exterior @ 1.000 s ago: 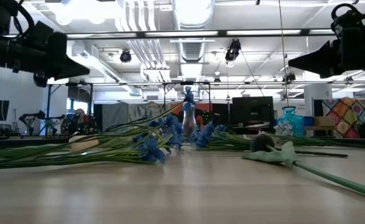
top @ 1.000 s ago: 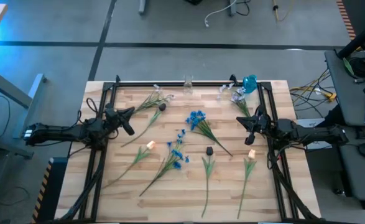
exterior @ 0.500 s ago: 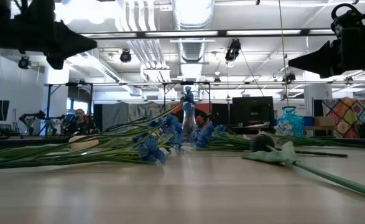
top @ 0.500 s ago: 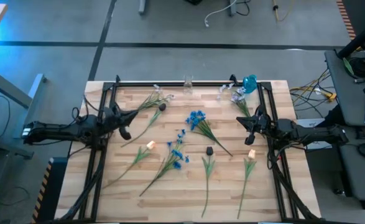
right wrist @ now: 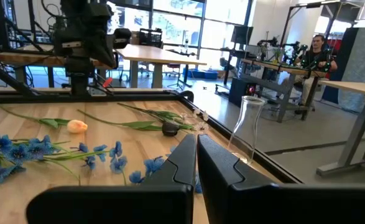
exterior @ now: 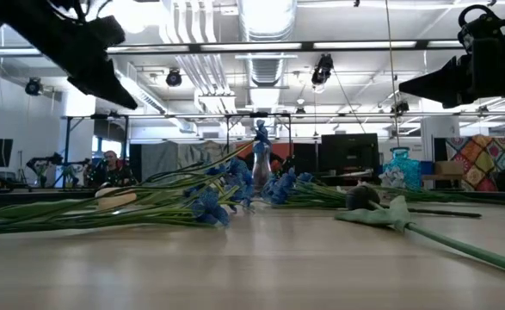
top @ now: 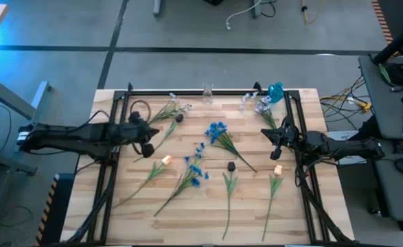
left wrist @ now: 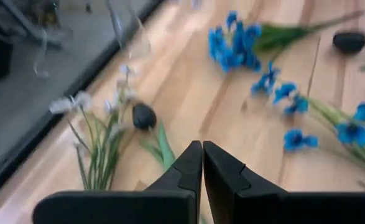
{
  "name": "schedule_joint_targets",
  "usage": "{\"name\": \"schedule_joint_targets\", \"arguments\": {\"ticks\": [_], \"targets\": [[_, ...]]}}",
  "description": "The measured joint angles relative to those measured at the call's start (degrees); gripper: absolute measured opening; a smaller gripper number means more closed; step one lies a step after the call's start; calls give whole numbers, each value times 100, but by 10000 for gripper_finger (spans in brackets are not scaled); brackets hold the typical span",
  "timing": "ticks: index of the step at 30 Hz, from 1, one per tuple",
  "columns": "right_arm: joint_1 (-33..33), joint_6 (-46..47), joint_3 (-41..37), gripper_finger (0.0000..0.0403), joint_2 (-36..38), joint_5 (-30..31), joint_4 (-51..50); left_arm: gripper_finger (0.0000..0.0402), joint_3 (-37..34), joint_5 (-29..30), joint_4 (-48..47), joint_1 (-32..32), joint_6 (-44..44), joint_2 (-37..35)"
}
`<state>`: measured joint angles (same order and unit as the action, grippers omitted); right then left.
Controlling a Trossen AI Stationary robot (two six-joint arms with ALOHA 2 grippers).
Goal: Sort flowers into vase by color
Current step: Put the top black tulip into the transparent vase
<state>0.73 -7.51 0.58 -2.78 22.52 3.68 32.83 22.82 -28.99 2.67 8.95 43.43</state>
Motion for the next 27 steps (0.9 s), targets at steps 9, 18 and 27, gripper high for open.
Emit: {"name": "schedule_joint_targets", "arguments": {"ticks": [9,18,27], "targets": [[0,0,0,9,2,0,0,0,247,-1930,-208,1612,-244,790],[0,0,0,9,0,0,0,0,556,-2441,-504,2006,-161,1733],[0,0,0,9,2,0,0,5,689,-2228,-497,2002,613,2734]]}}
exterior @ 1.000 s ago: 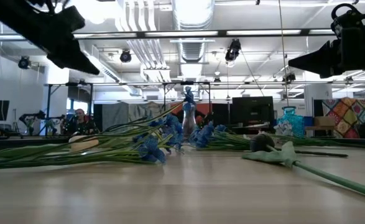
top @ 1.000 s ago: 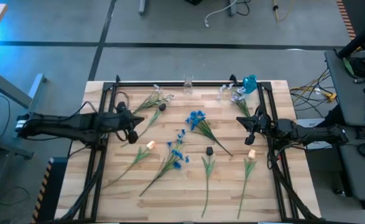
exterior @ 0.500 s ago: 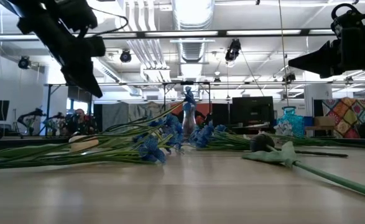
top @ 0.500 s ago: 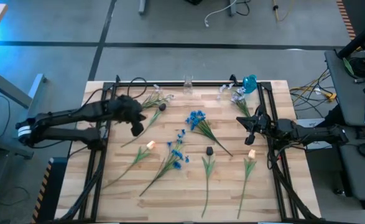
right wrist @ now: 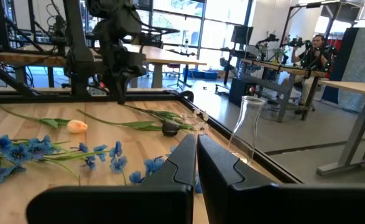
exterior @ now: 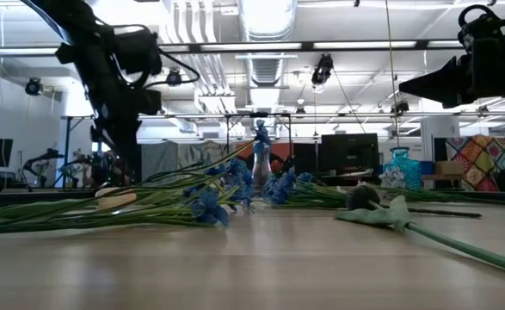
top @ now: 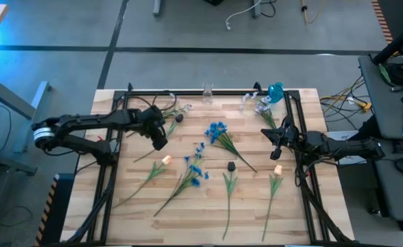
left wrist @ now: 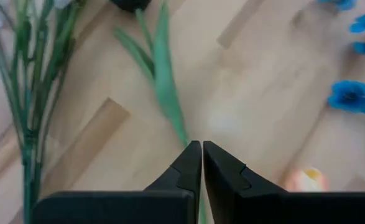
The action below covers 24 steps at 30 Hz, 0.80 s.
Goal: Sort flowers into vase by color
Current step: Put the top black tulip into the transparent vase
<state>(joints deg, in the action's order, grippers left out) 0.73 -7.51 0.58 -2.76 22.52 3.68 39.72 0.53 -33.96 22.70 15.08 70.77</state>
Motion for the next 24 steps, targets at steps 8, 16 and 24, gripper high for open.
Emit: {"name": "schedule_joint_targets", "arguments": {"ticks": [8,16,24], "targets": [[0,0,0,9,-1,0,0,80,610,728,152,10,48,1080],[0,0,0,9,0,0,0,137,1335,795,-145,99,63,2237],[0,0,0,9,-2,0,0,131,1561,898,-238,504,221,2759]]}}
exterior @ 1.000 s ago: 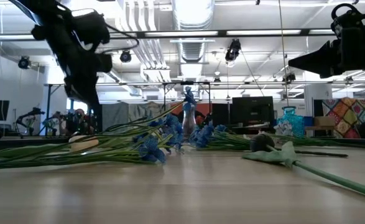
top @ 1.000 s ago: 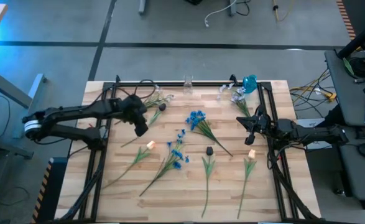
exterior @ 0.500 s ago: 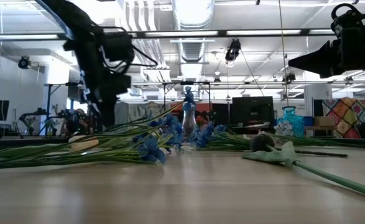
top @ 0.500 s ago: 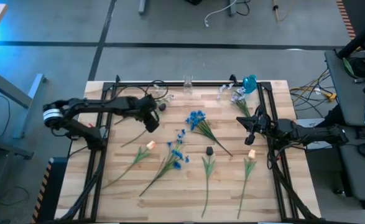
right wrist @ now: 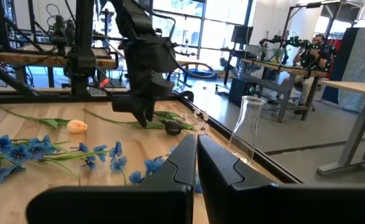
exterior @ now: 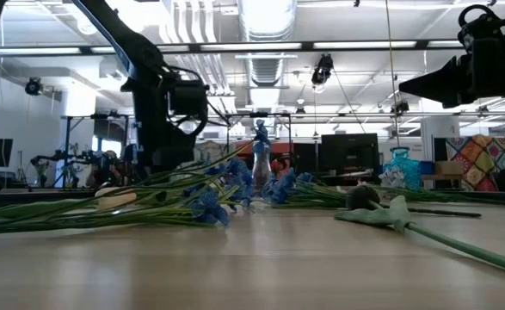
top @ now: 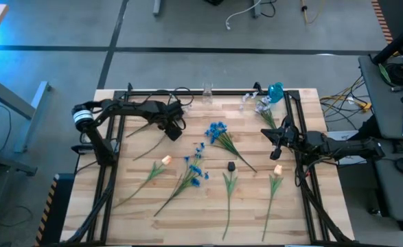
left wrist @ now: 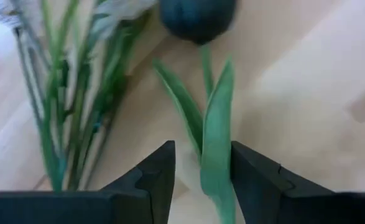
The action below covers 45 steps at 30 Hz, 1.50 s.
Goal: Sort flowers into vase by color
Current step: Put the top black tulip into the transparent vase
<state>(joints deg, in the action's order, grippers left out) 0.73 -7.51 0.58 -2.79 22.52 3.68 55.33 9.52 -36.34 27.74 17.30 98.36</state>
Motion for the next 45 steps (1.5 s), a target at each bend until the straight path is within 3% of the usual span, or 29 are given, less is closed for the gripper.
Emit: {"name": "schedule_joint_targets", "arguments": {"ticks": [7,14,19,25,32,45], "targets": [[0,0,0,9,1,0,0,95,-92,-597,183,126,-275,29],[0,0,0,9,1,0,0,11,-260,-746,486,56,-588,-75],[0,0,0,9,2,0,0,5,-286,-1213,758,1,-700,-392],[0,0,0,9,1,0,0,2,-319,-1335,1096,-27,-682,-670],[0,0,0,9,0,0,0,16,-878,-1332,1388,-73,-365,-647],[0,0,0,9,0,0,0,124,-1086,-1273,1032,-235,-417,-1161]]}}
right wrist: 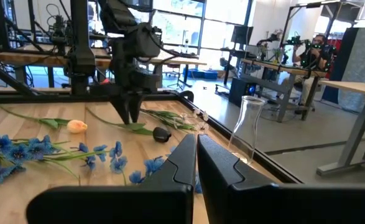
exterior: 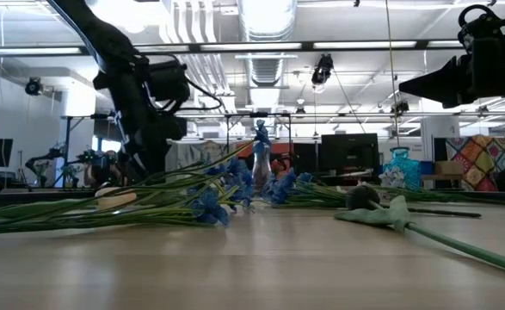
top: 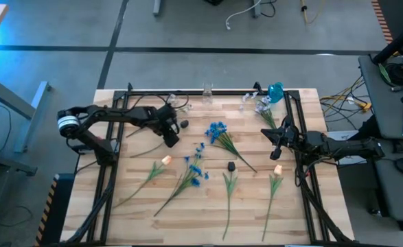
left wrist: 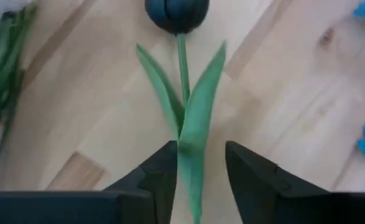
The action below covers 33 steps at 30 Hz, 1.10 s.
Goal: Sort flowers into vase by color
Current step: Put the top black tulip into the transparent vase, then put the left white flowers into the blue vase
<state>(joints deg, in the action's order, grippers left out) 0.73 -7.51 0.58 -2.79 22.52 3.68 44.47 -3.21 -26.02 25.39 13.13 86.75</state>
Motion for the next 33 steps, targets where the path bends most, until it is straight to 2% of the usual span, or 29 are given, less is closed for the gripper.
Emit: {"name": "schedule_joint_targets", "arguments": {"ticks": [5,12,19,25,33], "targets": [[0,0,0,9,2,0,0,146,203,665,-636,2,-45,-435],[0,0,0,9,2,0,0,151,428,1414,-1465,227,-267,-680],[0,0,0,9,2,0,0,151,485,1479,-1479,860,-844,-159],[0,0,0,9,1,0,0,151,812,1465,-1278,1174,-1540,317],[0,0,0,9,1,0,0,151,1251,986,-1349,1488,-2105,967]]}}
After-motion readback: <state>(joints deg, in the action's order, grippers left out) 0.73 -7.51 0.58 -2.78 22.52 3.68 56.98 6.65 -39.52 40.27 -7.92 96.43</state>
